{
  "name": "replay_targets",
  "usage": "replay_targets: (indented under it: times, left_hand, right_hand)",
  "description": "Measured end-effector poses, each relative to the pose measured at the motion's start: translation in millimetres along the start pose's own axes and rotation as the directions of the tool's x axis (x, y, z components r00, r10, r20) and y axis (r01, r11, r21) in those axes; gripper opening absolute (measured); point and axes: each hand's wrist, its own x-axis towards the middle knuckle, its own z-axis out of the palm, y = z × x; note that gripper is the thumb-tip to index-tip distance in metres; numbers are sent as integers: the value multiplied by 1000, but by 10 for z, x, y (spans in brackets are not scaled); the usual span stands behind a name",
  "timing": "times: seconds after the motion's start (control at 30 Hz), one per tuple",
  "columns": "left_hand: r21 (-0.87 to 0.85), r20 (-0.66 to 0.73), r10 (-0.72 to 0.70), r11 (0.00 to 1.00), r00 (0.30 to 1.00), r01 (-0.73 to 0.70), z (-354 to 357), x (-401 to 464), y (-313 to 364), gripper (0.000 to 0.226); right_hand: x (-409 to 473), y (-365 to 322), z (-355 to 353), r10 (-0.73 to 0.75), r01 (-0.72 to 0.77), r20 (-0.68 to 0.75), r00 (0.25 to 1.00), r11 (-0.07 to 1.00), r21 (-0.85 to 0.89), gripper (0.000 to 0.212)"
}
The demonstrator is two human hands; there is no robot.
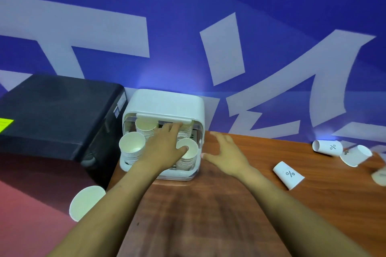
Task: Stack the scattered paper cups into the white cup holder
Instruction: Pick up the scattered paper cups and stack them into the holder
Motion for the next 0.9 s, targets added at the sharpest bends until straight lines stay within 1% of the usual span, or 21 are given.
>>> replay_targets:
  times: [0.13, 0.2, 0.3, 0.37, 0.53, 0.67, 0.73, 0.8, 0.9]
  left_hand:
    - [-49, -1, 158, 986, 987, -158, 122, 133, 336, 53]
    - [-73, 41, 193, 979, 980, -190, 282, 134, 523, 51]
    - [-63, 138, 190, 981, 972, -182, 565, 98, 783, 47]
    - [-48, 176, 185, 983, 967, -180, 722, 100, 1005, 43]
    - [-36, 182, 200, 980, 963, -197, 1210, 157, 1773, 38]
    - [1, 260, 175, 983, 950, -182, 1688, 152, 2557, 41]
    - [13, 239, 168, 984, 956, -176, 1869, 214, 2887, 42]
    - [36, 230, 156, 985, 961, -168, 2048, 257, 3132, 47]
    - [139, 293, 83, 982, 953, -128, 2333, 256, 3332, 56]
  right_hand:
    - [-202, 320, -199, 110, -110, -16, 994, 993, -38, 62]
    - [-300, 499, -332, 138, -140, -24, 990, 989, -53, 51]
    - [-446, 813, -544, 195, -195, -36, 980, 981, 1, 36]
    - [-533, 1075, -702, 232, -230, -46, 972, 972, 39, 31]
    - [-754, 1900, -1118, 252, -249, -41, 967, 966, 66, 25]
    - [-941, 2674, -1578, 250, -250, 16, 968, 968, 29, 21]
    - [-988, 3026, -1855, 249, -249, 5, 968, 967, 48, 19]
    - [-1023, 3343, -2102, 250, -250, 5, 968, 967, 50, 19]
    - [-1011, 3711, -2356, 250, -250, 11, 968, 968, 18, 23]
